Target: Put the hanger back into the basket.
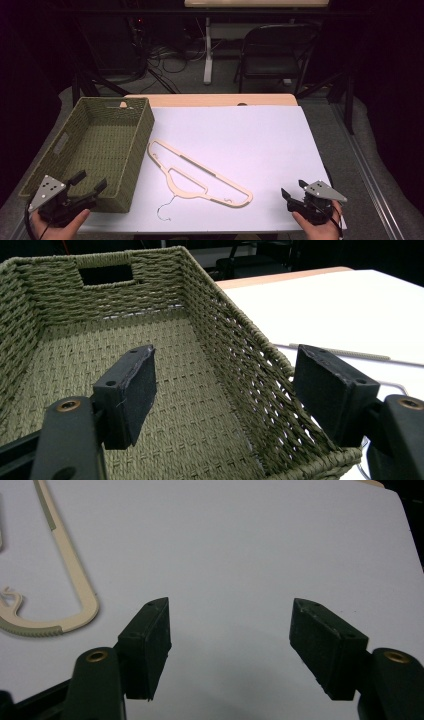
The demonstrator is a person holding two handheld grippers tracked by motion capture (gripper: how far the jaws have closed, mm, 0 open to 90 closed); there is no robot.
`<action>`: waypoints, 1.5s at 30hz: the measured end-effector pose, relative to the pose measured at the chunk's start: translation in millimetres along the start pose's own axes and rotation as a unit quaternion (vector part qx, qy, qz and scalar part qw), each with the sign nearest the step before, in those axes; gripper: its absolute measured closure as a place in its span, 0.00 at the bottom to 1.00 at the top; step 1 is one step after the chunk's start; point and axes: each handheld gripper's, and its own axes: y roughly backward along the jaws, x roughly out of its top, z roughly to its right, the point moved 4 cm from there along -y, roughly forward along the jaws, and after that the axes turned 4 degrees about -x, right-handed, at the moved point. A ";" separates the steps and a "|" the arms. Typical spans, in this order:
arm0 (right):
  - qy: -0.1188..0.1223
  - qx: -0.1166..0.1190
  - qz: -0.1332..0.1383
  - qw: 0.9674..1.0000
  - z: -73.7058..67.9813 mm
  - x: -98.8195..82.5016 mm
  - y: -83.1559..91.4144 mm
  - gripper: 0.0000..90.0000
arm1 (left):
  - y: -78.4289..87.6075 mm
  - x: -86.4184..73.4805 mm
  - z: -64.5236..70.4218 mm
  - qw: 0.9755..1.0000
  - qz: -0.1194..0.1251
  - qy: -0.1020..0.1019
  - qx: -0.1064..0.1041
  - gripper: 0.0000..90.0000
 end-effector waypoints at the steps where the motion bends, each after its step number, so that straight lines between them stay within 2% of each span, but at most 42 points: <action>1: 0.006 -0.001 -0.003 1.000 -0.3 0.2 0.2 0.39 | 0.0 0.0 0.0 1.000 0.000 0.000 0.000 0.28; 7: 0.016 0.001 0.005 1.000 -2.2 3.7 1.2 0.45 | 0.4 0.8 0.2 1.000 -0.002 -0.002 -0.002 0.28; 9: 0.020 0.010 -0.004 1.000 -3.1 4.0 1.6 0.48 | 0.5 1.6 0.5 1.000 -0.001 -0.003 -0.001 0.28; 11: 0.030 0.013 -0.023 0.999 -5.8 2.4 -1.1 0.46 | 1.3 2.1 1.1 1.000 -0.002 -0.004 0.000 0.28; 15: 0.037 0.016 -0.033 0.999 -8.7 2.4 -3.8 0.47 | 1.5 2.3 1.1 1.000 -0.006 0.000 0.002 0.25; 19: 0.045 0.014 -0.036 0.998 -13.2 7.2 -5.6 0.43 | 2.3 3.7 1.6 1.000 -0.008 0.006 0.002 0.20; 21: 0.051 0.021 -0.038 0.998 -16.7 12.7 -6.6 0.40 | 2.5 4.8 1.9 1.000 -0.009 0.008 0.000 0.19; 24: 0.052 0.030 -0.045 0.997 -20.0 16.6 -6.5 0.39 | 1.3 5.7 1.6 1.000 -0.021 0.014 -0.002 0.19; 27: 0.071 0.050 -0.050 0.995 -28.4 25.9 -9.8 0.42 | -2.5 8.6 1.6 0.999 -0.029 0.023 -0.009 0.19; 32: 0.088 0.064 -0.052 0.993 -38.5 37.7 -15.9 0.43 | -6.8 13.3 3.7 0.999 -0.036 0.019 -0.018 0.19; 34: 0.095 0.080 -0.053 0.991 -46.3 48.0 -19.1 0.43 | -8.9 15.0 5.1 0.999 -0.036 0.015 -0.019 0.19; 37: 0.102 0.087 -0.055 0.989 -52.7 56.8 -21.7 0.44 | -13.3 15.2 7.3 0.999 -0.040 0.009 -0.030 0.19; 40: 0.108 0.090 -0.055 0.988 -56.0 61.3 -24.2 0.45 | -15.8 15.5 7.4 0.998 -0.043 0.011 -0.032 0.19; 41: 0.112 0.099 -0.062 0.987 -59.6 65.3 -26.2 0.46 | -16.7 15.8 7.3 0.998 -0.046 0.012 -0.032 0.19; 42: 0.112 0.099 -0.062 0.987 -59.6 65.3 -26.2 0.46 | -17.8 16.3 7.3 0.998 -0.047 0.012 -0.033 0.19; 43: 0.124 0.105 -0.069 0.984 -63.7 69.1 -28.5 0.47 | -18.6 16.9 7.1 0.998 -0.050 0.011 -0.033 0.20; 44: 0.124 0.105 -0.069 0.984 -63.7 69.1 -28.5 0.47 | -19.2 17.7 7.3 0.998 -0.049 0.011 -0.034 0.20; 45: 0.131 0.109 -0.072 0.983 -66.2 71.3 -29.5 0.48 | -19.9 18.5 7.6 0.998 -0.048 0.010 -0.034 0.21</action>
